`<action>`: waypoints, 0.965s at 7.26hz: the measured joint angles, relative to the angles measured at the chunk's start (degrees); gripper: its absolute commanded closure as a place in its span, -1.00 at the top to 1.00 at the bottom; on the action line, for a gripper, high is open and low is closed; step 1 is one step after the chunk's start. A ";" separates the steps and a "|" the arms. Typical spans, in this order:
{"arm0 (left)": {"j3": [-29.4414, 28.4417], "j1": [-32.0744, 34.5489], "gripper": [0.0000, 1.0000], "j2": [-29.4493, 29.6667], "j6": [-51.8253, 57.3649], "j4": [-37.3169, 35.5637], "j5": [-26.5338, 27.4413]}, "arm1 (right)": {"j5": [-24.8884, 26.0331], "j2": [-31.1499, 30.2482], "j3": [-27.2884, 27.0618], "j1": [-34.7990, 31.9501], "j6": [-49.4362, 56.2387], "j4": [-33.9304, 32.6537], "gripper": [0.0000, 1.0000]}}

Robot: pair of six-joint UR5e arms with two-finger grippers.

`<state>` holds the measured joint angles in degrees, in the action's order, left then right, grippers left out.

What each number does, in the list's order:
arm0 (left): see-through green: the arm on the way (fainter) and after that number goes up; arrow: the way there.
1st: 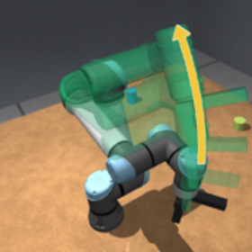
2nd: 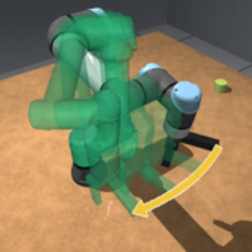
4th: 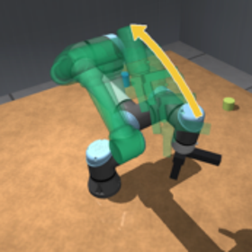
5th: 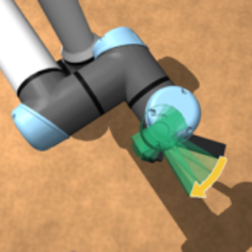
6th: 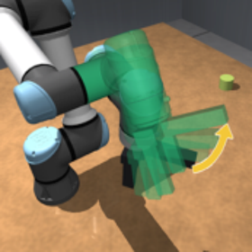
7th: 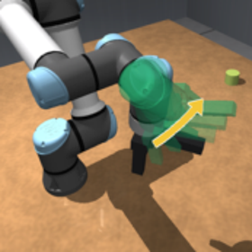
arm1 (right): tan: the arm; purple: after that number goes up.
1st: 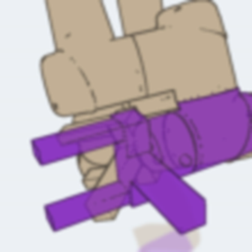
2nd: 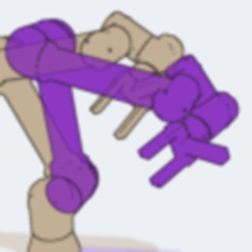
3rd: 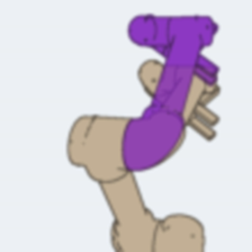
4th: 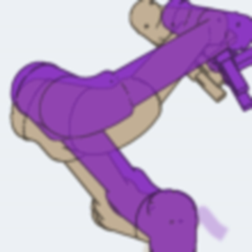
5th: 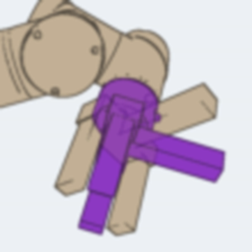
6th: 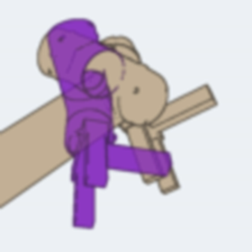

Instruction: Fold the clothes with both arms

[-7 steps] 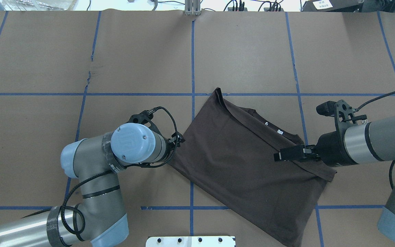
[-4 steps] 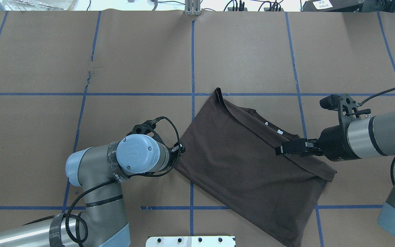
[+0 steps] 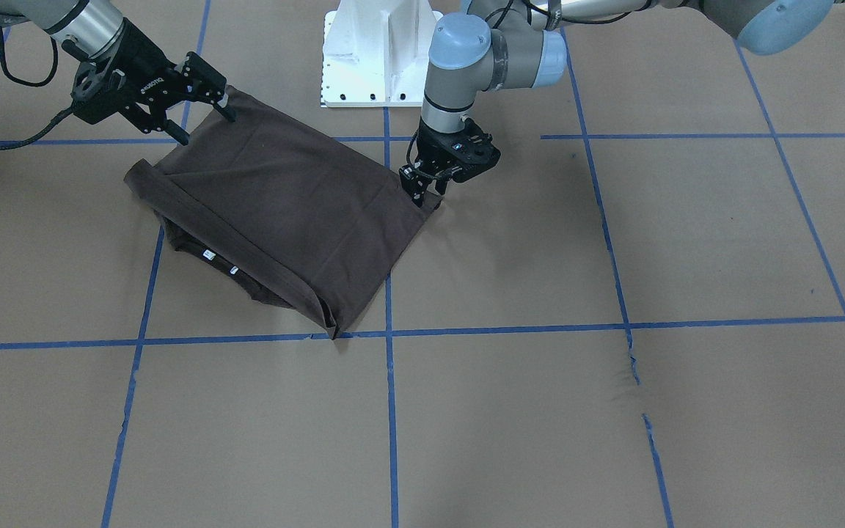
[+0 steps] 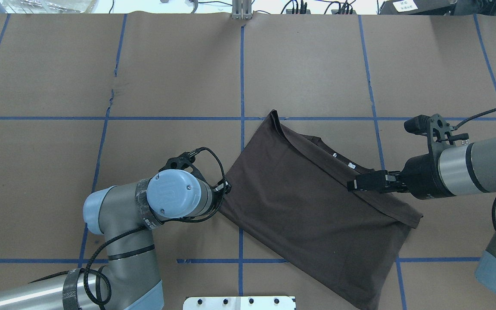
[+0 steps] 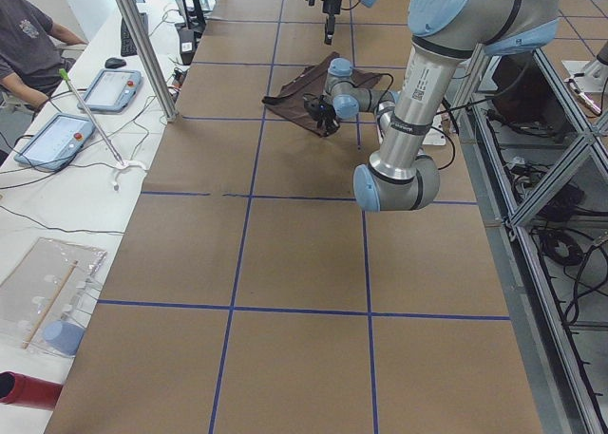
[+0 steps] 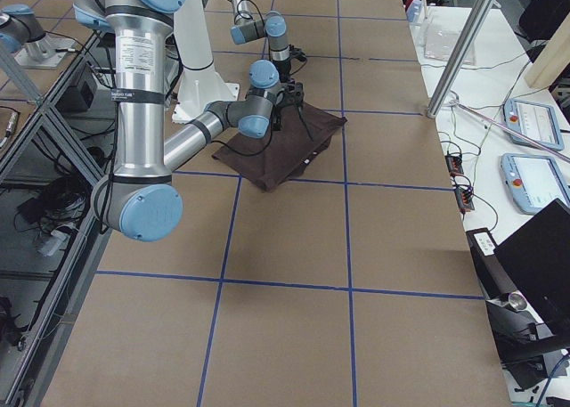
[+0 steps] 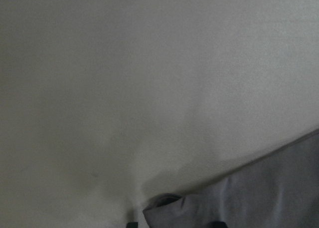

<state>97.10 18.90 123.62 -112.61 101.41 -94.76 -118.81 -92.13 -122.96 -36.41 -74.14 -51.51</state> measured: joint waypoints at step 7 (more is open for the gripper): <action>0.39 0.97 -1.00 0.21 0.59 -0.15 0.51 | -1.51 -0.12 0.08 -0.98 -0.04 -0.07 1.00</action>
<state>97.49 19.87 123.84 -112.03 101.26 -94.24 -120.31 -92.25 -122.88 -37.39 -74.18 -51.58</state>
